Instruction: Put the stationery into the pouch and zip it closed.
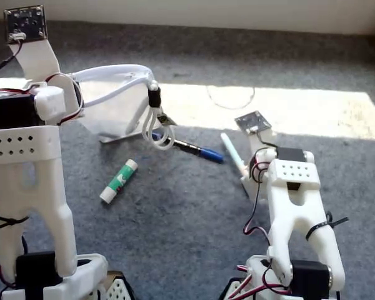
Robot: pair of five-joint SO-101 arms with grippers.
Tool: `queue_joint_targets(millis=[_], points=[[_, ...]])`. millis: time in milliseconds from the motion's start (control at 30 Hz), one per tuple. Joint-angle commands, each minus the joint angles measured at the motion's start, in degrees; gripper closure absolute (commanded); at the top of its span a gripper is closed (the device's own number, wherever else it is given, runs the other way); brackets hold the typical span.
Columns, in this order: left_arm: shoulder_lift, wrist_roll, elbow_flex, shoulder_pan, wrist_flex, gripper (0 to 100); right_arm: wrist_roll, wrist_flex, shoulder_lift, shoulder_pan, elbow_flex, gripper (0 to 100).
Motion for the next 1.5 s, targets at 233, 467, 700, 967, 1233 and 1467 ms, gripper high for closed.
queue_joint_targets(millis=[233, 467, 700, 967, 1233, 1467], points=[[0.84, -0.62, 1.71, -0.75, -0.79, 99, 0.09, 6.9, -0.48, -0.04, -9.54, 83.5], [0.84, -0.62, 2.15, -0.75, -0.79, 99, -8.35, 1.71, -0.04, -7.34, -13.76, 83.6], [0.84, -0.62, 2.15, -0.75, -0.79, 99, -14.15, -10.59, 1.36, -12.79, -12.0, 83.6], [0.84, -0.62, 2.15, -0.75, -0.88, 99, -19.96, -21.93, 15.25, -12.88, -11.91, 83.6], [0.84, -0.62, 2.15, -0.75, -0.88, 99, -19.96, -26.68, 19.12, -12.88, -12.35, 85.8], [0.84, -0.62, 2.15, -0.75, -0.88, 99, -19.96, -26.59, 26.15, -12.88, -17.01, 90.4]])
